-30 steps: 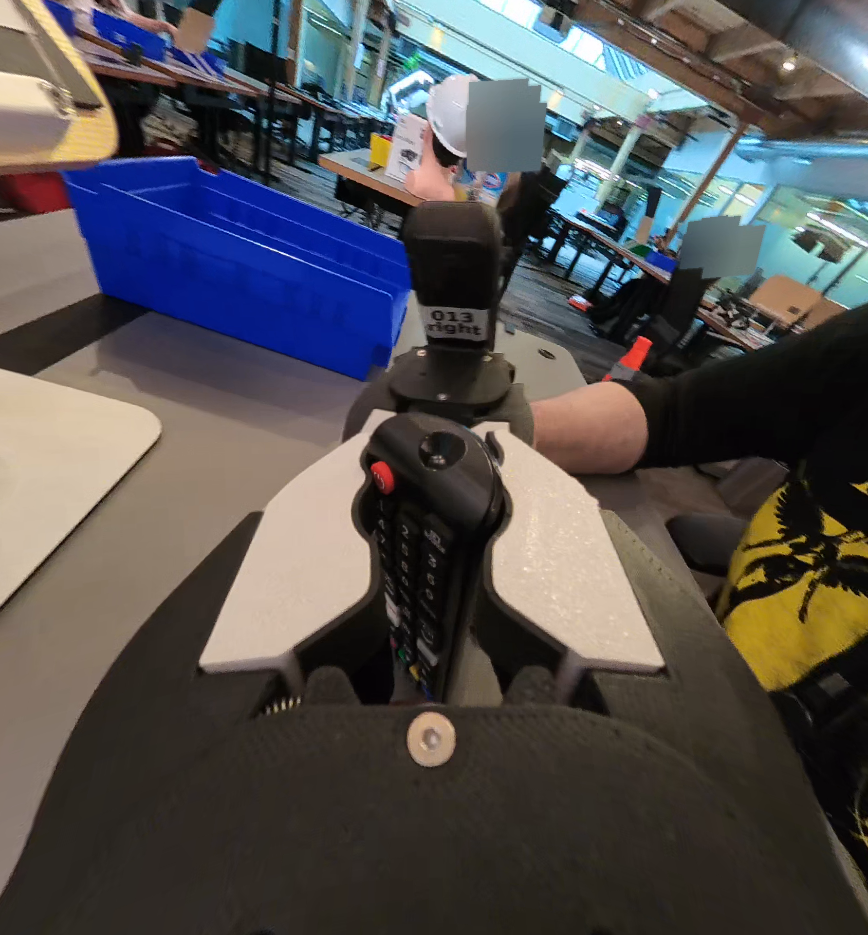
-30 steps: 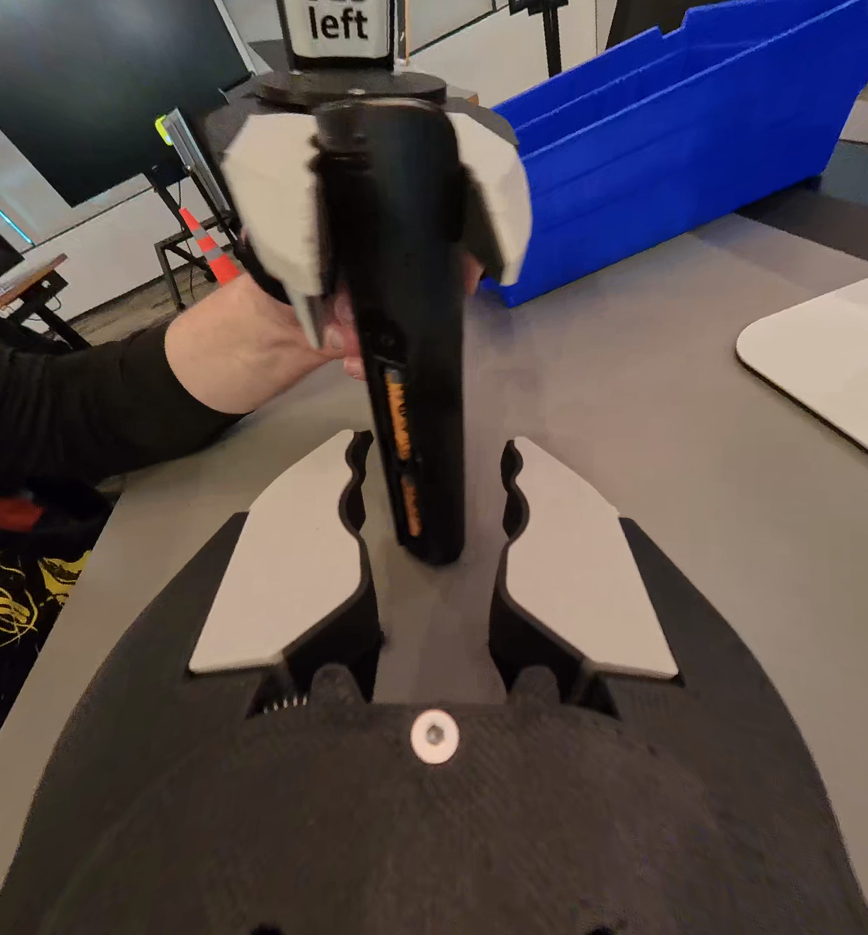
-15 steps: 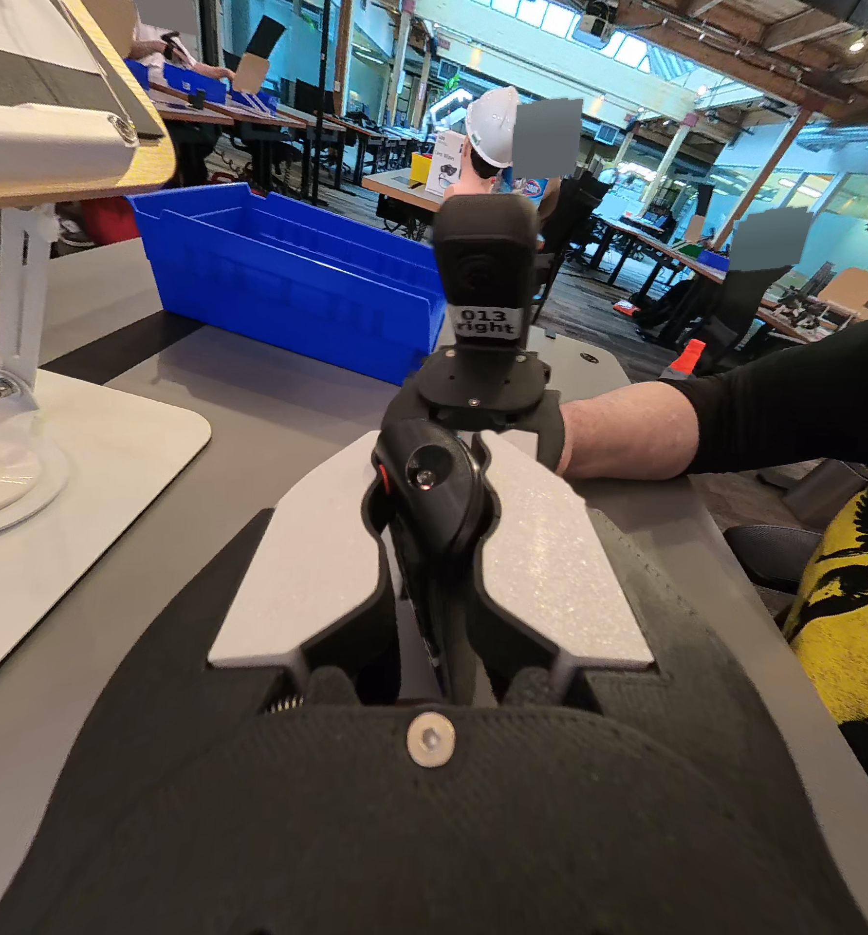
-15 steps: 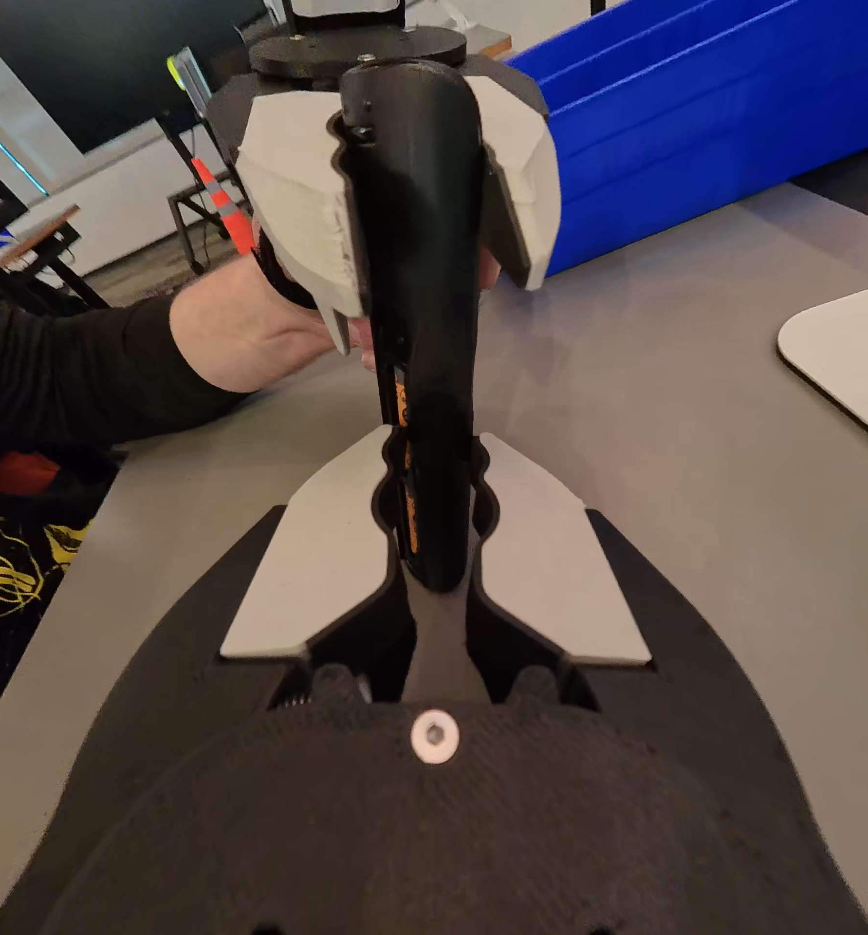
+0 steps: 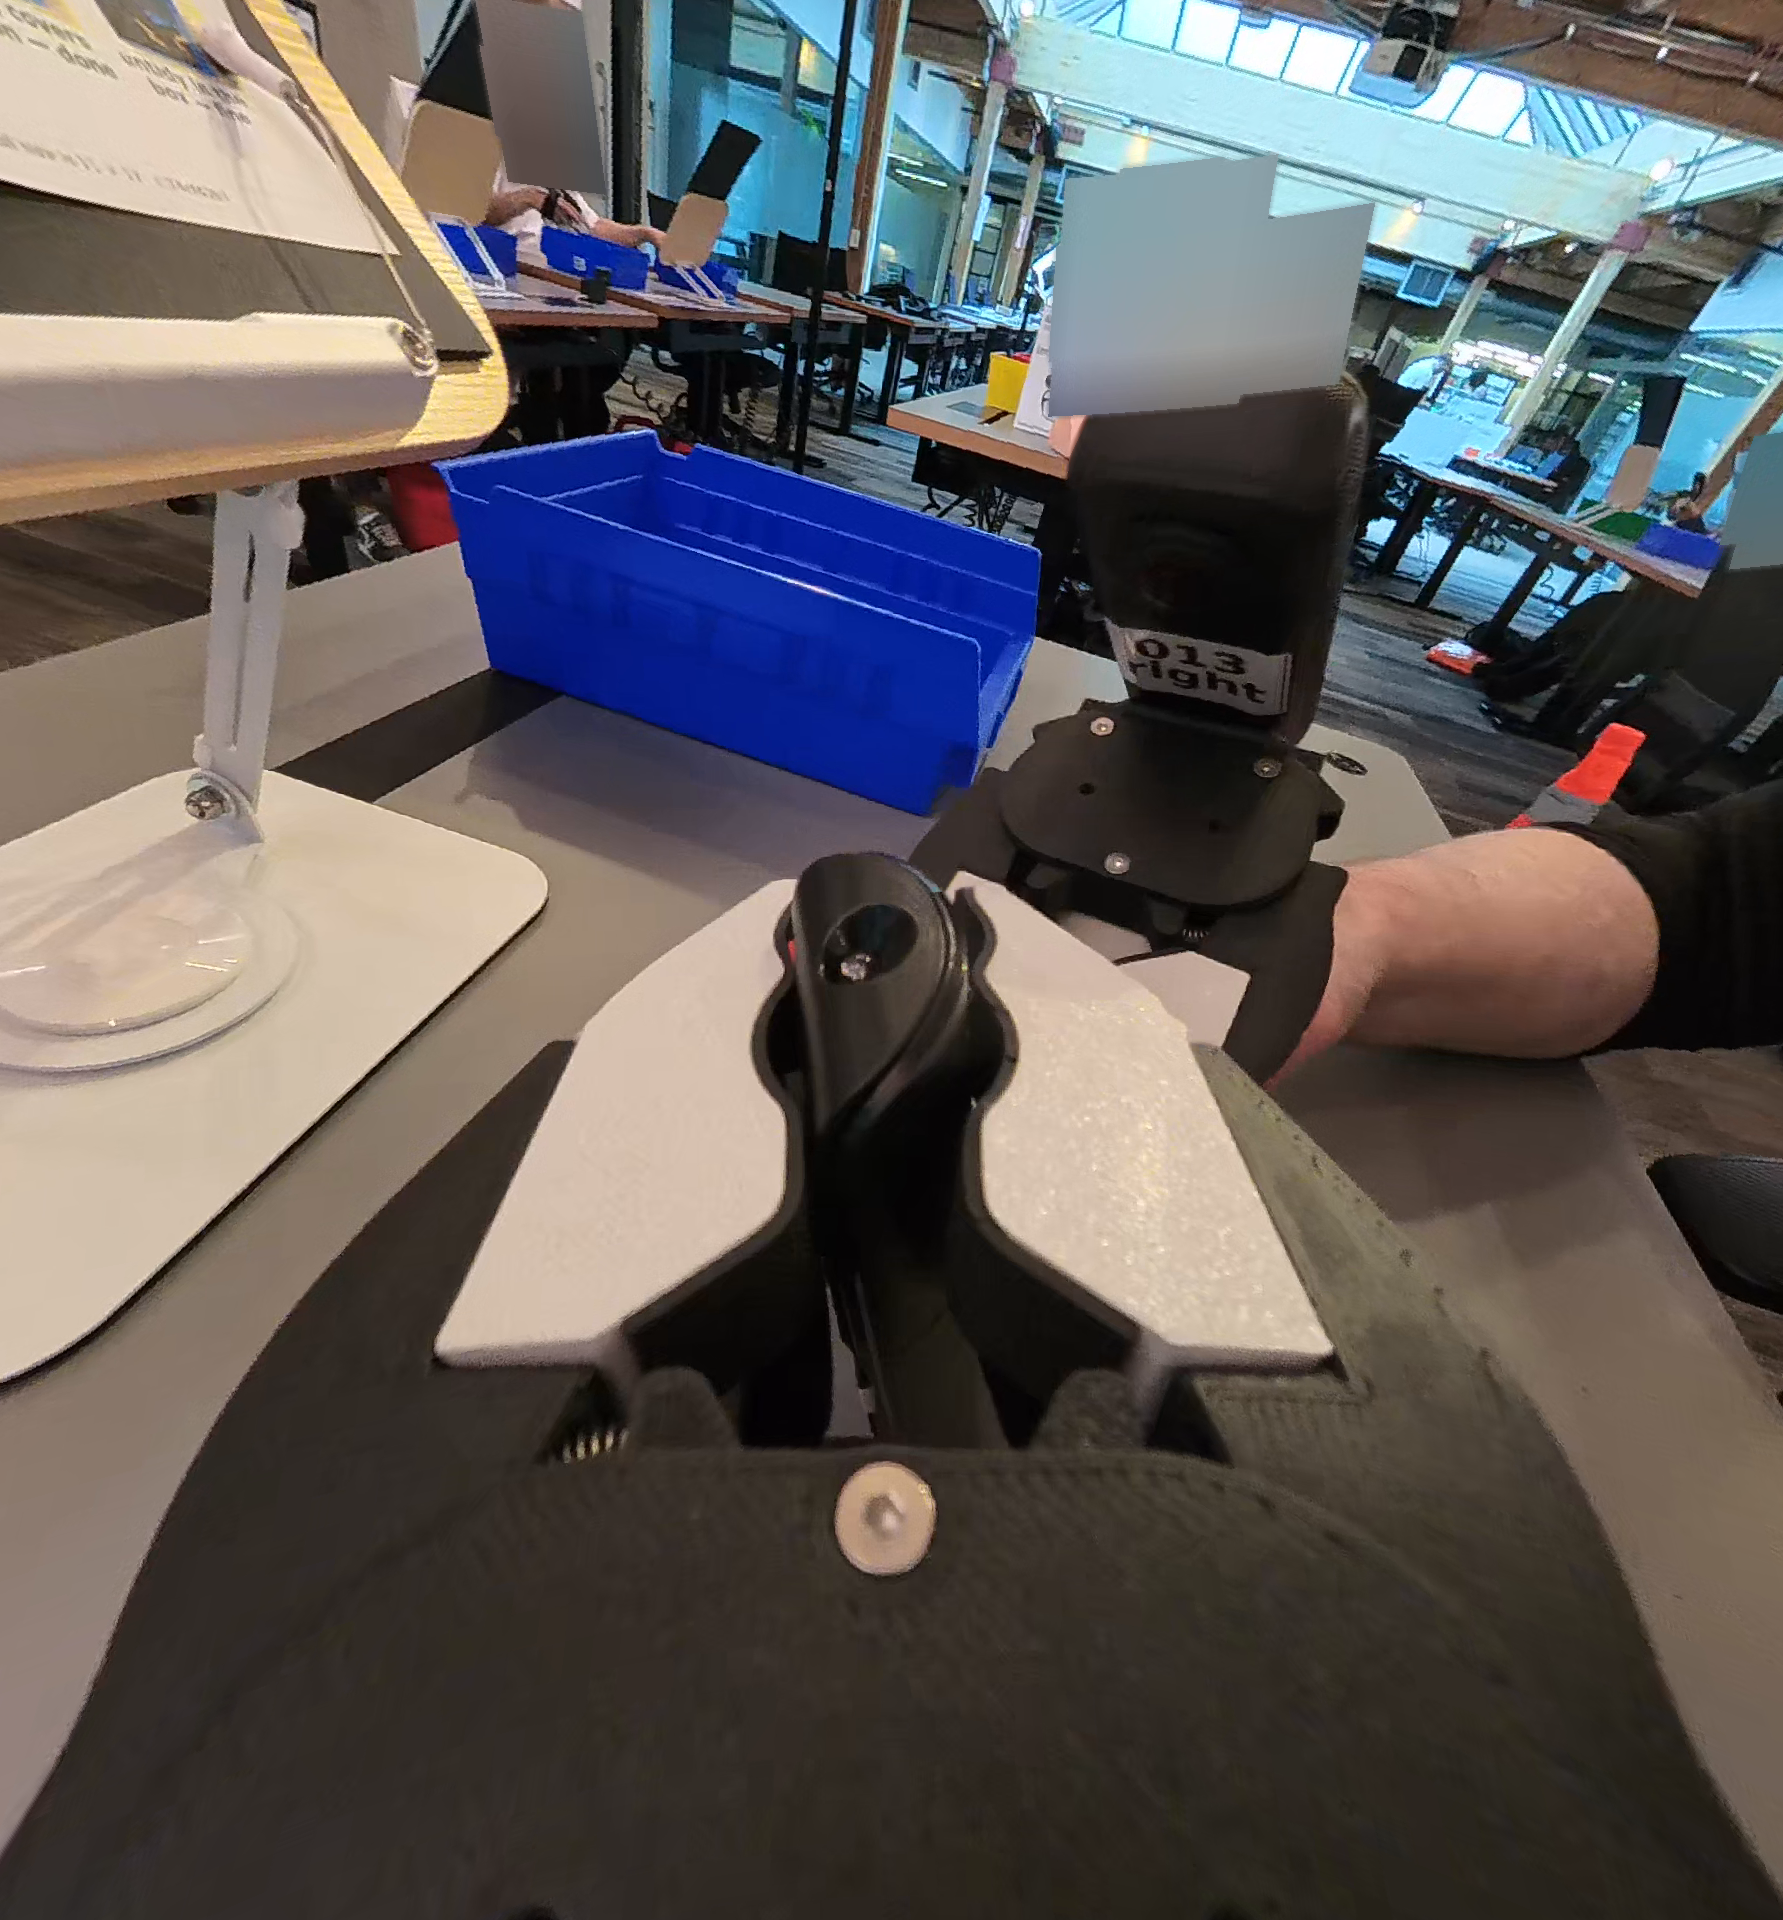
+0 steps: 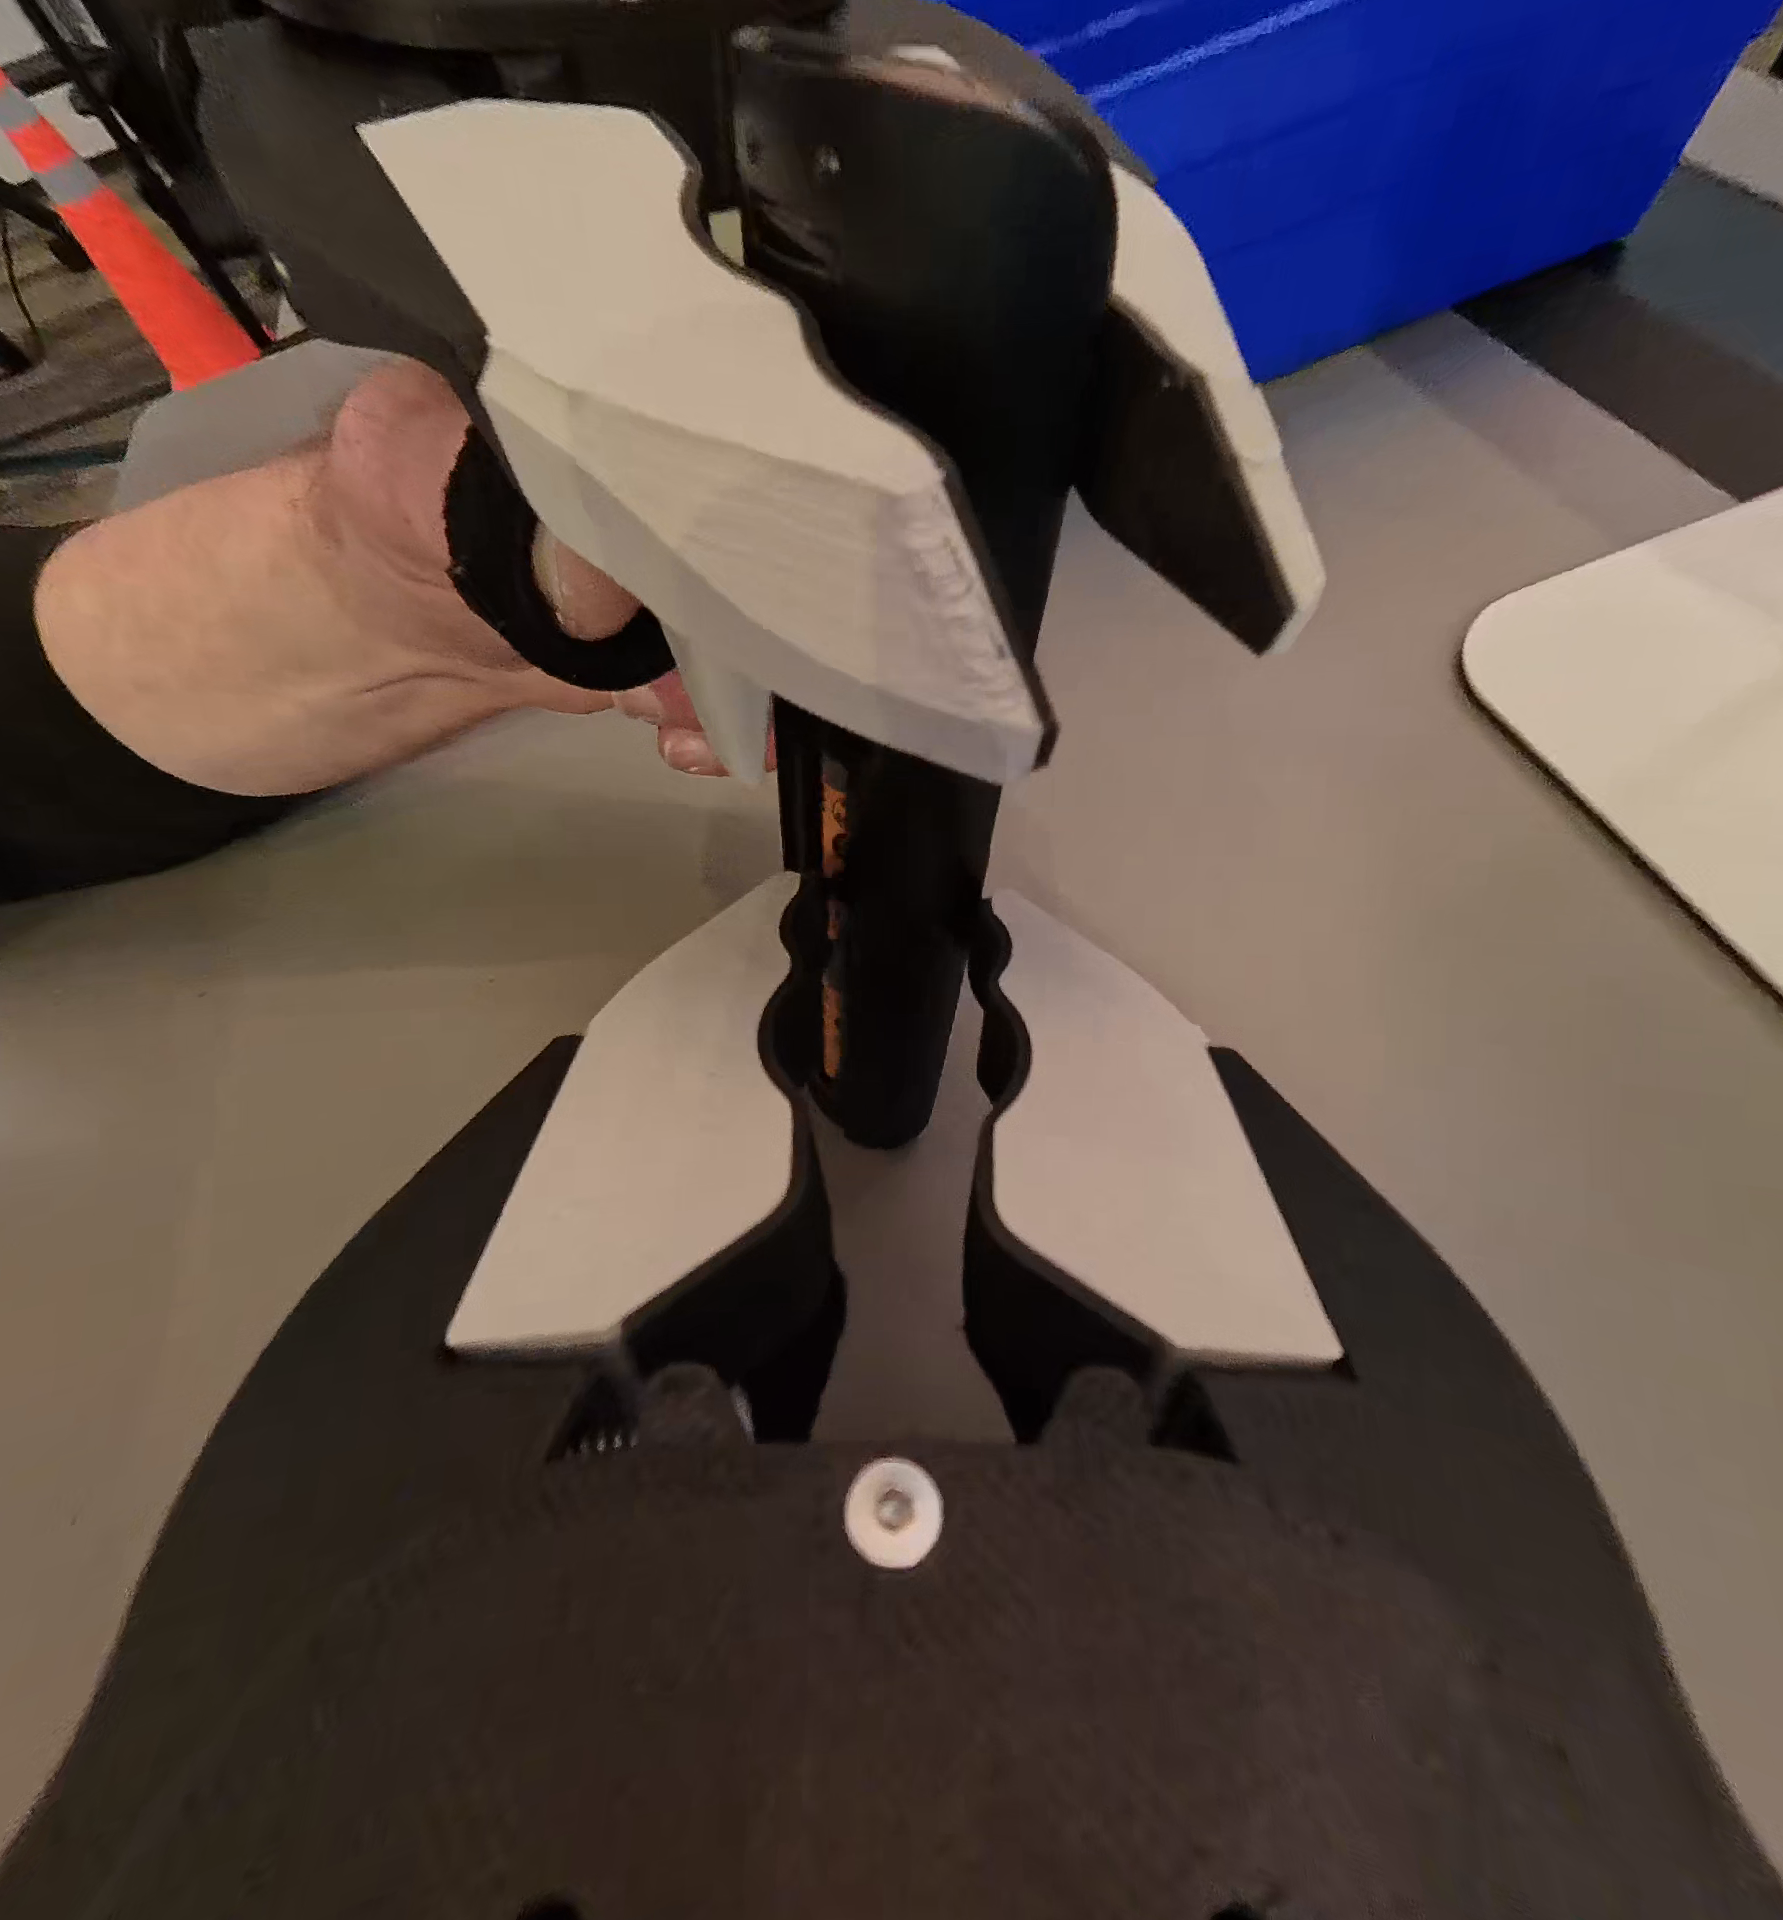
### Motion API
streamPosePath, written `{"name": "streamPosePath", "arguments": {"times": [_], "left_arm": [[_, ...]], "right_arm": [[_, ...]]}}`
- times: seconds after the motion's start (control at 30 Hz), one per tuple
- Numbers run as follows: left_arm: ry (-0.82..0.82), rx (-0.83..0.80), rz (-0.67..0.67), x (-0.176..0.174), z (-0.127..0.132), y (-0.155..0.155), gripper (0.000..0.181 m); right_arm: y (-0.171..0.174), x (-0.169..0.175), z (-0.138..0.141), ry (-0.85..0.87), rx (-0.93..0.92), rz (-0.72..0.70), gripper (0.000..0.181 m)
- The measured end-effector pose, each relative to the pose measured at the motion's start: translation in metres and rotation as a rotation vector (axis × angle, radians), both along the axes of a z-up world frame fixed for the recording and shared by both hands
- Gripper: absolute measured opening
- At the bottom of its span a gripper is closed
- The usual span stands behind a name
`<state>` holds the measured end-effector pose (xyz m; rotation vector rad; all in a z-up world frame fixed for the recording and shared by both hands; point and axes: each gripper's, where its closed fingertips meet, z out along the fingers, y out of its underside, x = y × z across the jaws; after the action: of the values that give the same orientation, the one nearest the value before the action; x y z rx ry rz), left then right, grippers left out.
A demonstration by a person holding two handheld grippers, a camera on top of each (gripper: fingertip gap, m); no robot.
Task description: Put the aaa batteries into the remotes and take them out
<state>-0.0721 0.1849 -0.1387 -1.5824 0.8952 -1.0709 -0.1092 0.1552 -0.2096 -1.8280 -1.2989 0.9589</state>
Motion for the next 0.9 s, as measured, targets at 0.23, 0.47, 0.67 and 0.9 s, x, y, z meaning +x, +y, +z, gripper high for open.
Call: {"name": "streamPosePath", "arguments": {"times": [0.23,0.47,0.67,0.9], "left_arm": [[-0.012,0.005,0.012,0.001,0.002,0.000,0.026],[-0.058,-0.007,0.061,-0.006,0.001,0.009,0.026],[-0.021,0.050,0.074,-0.009,0.002,0.007,0.026],[-0.052,-0.001,0.095,-0.013,-0.005,0.015,0.028]], "right_arm": [[0.002,0.002,-0.003,-0.095,0.034,-0.027,0.026],[0.006,0.002,-0.008,-0.277,0.069,0.008,0.027],[0.003,-0.003,-0.007,-0.152,0.040,-0.041,0.026],[0.011,0.004,0.013,-0.017,0.038,-0.113,0.034]]}}
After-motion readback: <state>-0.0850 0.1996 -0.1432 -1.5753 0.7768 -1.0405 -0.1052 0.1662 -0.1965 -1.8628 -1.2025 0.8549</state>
